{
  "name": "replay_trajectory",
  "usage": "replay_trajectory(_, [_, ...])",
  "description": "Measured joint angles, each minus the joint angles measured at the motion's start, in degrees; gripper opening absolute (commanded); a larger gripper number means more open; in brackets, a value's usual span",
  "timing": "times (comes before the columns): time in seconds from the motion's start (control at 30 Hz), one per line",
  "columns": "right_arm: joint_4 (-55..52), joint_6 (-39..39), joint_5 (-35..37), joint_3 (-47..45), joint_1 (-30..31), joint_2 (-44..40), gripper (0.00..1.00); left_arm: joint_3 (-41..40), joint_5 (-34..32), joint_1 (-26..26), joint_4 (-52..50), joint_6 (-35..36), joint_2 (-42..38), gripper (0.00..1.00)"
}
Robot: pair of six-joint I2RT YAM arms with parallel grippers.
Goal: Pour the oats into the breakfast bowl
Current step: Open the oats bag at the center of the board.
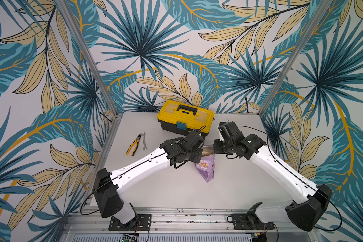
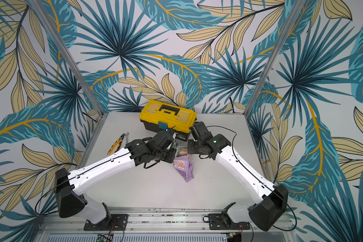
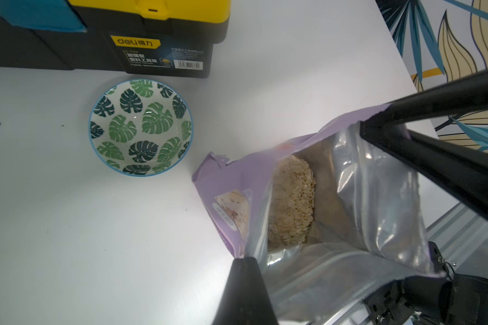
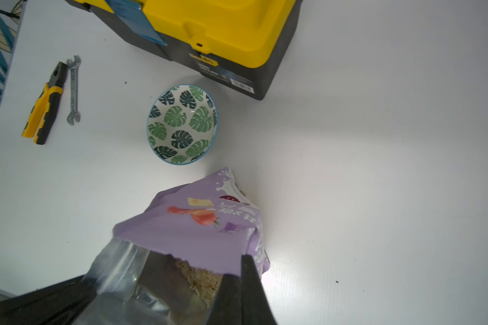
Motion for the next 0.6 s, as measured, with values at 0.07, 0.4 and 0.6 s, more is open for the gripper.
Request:
replay_trajectory(0.07, [1.8, -1.0, -3.5, -0.6, -0.1, -0.2, 0.0, 0.0, -0.7, 0.1, -1.0, 0.2, -0.2, 0.2])
replay_trajectory(0.4, [5.3, -1.6, -10.0, -3.3, -1.1, -1.8, 0.0, 0.0, -1.0, 0.9, -0.9, -2.2, -2.2, 0.59])
replay_trajectory(0.6, [5.9, -1.6, -10.9, -3.8, -0.6, -2.3, 0.0, 0.8, 0.3, 0.9, 0.1, -2.6, 0.2, 0.65])
